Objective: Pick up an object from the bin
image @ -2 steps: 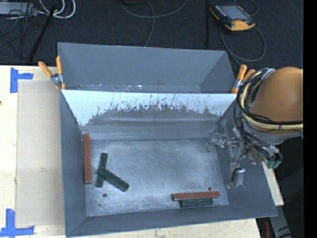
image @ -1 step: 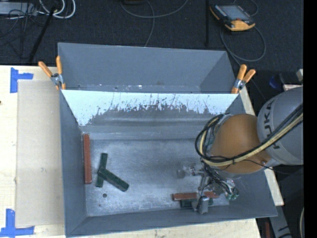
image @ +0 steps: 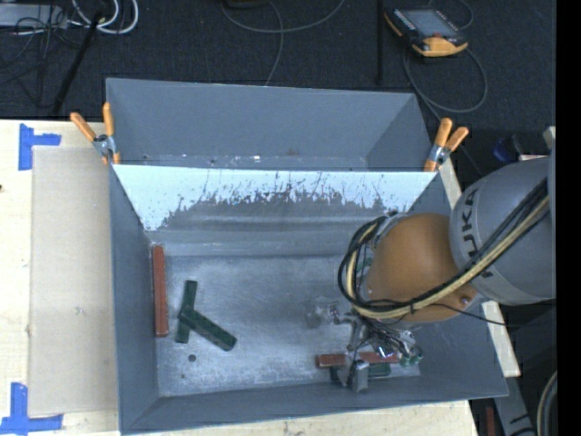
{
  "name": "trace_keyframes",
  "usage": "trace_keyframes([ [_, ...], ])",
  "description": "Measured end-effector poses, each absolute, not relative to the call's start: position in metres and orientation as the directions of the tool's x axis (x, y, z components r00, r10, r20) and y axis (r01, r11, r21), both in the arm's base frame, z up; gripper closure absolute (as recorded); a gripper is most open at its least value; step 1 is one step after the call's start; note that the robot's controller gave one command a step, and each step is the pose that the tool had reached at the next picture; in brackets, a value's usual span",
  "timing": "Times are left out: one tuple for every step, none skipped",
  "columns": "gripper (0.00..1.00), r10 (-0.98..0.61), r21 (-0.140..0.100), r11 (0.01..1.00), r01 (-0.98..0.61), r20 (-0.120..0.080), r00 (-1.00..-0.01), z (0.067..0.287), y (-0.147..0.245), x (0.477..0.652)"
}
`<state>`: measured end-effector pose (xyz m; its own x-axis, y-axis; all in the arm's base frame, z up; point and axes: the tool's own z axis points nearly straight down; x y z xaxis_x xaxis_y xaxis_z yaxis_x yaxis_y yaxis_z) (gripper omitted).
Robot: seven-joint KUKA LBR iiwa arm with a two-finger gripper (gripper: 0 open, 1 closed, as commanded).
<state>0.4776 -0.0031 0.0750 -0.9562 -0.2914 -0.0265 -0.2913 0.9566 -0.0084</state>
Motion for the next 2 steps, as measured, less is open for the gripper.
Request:
trace_keyframes([
  [1.0, -0.293, 0.0, 0.956, -0.293, -0.002, -0.956, 0.073, -0.002, 0.471],
  [1.0, -0.256, -0.003, 0.967, -0.256, -0.009, -0.967, 0.254, -0.011, 0.484],
])
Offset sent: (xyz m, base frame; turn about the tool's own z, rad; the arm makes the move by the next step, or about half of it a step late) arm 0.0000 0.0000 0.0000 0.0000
